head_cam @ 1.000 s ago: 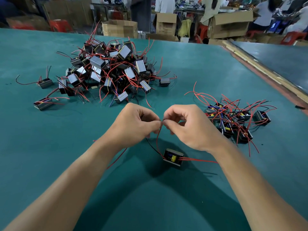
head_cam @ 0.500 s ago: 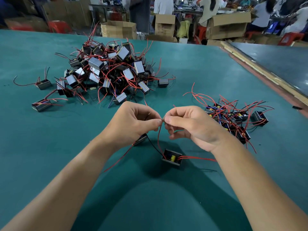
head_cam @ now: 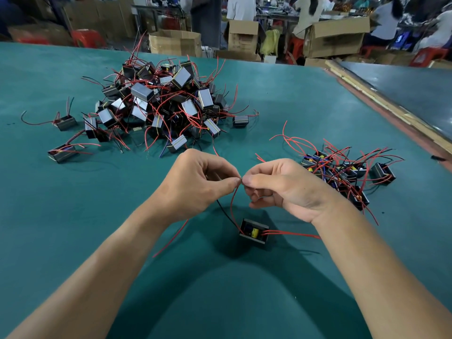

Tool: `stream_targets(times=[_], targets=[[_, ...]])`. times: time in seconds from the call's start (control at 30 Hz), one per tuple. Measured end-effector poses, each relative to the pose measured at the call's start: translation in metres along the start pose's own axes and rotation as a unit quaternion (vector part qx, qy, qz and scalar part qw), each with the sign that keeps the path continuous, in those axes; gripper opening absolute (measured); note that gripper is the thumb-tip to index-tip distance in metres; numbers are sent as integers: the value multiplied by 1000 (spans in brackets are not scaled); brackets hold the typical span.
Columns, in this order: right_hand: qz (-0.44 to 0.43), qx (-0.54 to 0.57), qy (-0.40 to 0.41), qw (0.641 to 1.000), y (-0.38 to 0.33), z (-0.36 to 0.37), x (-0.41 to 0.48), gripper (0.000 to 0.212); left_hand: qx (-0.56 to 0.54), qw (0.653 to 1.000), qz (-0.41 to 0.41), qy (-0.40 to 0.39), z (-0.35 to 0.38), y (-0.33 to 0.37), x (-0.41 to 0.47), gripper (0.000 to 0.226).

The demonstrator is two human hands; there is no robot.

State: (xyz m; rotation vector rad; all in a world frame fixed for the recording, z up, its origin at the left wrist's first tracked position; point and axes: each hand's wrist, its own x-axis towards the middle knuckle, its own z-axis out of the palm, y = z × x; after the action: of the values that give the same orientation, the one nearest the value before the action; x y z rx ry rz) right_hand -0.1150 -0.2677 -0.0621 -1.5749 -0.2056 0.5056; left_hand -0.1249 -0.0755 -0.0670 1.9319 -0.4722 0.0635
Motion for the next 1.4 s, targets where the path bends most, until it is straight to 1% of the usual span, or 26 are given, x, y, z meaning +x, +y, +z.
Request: stream_targets(times=[0.07,0.13,0.17,0.27,0.33,0.4,0.5,0.6,0.67,0.7,0.77,0.8,0.83,0.93,1.03,1.1,1.17,1.23,1.3,1.4], targets=[[-43,-55,18,997,1,1,0,19,1,1000,-2,-2,0,0,0,11],[-101,-131,37,986,1,4,1,22,-6,1000,-6,-1,2,0,0,14],[-134,-179,48,974,1,5,1,24,-13,1000,-11,1,2,0,1,14],[-215,-313,72,922,0,7,-1,22,-41,998,-41,6,3,-1,2,14],[-238,-377,76,892,0,7,-3,17,-44,996,-71,0,3,-1,3,15],[-246,-419,83,870,1,7,-4,13,-44,995,-93,-10,3,-1,3,17],[-268,-443,108,848,4,10,-3,10,-59,992,-107,-6,3,-2,4,15],[-258,-428,138,855,6,8,-1,9,-72,991,-113,10,0,-3,4,9],[-234,-413,161,865,6,4,1,10,-67,990,-117,35,-3,-5,5,11],[-222,-405,171,870,6,3,2,11,-34,992,-112,52,-4,-7,5,16],[-202,-368,185,889,7,2,2,14,91,988,-91,91,-6,-11,5,24],[-194,-344,189,899,7,2,3,15,135,982,-83,102,-6,-12,5,26],[-189,-324,193,907,7,3,3,14,147,980,-83,104,-6,-13,5,26],[-174,-283,206,920,7,3,5,6,108,984,-104,94,-4,-16,6,19],[-153,-259,212,930,9,1,7,6,92,982,-131,103,-7,-20,8,12],[-155,-254,215,930,10,1,8,8,79,979,-157,104,-9,-20,8,13],[-169,-247,229,926,10,1,9,15,62,978,-173,96,-11,-20,7,18],[-170,-210,235,934,9,0,9,18,39,980,-172,93,-12,-18,7,23],[-151,-169,226,947,8,-1,9,20,24,981,-167,98,-11,-17,6,23],[-136,-190,206,950,9,0,8,16,16,981,-163,103,-11,-15,6,21]])
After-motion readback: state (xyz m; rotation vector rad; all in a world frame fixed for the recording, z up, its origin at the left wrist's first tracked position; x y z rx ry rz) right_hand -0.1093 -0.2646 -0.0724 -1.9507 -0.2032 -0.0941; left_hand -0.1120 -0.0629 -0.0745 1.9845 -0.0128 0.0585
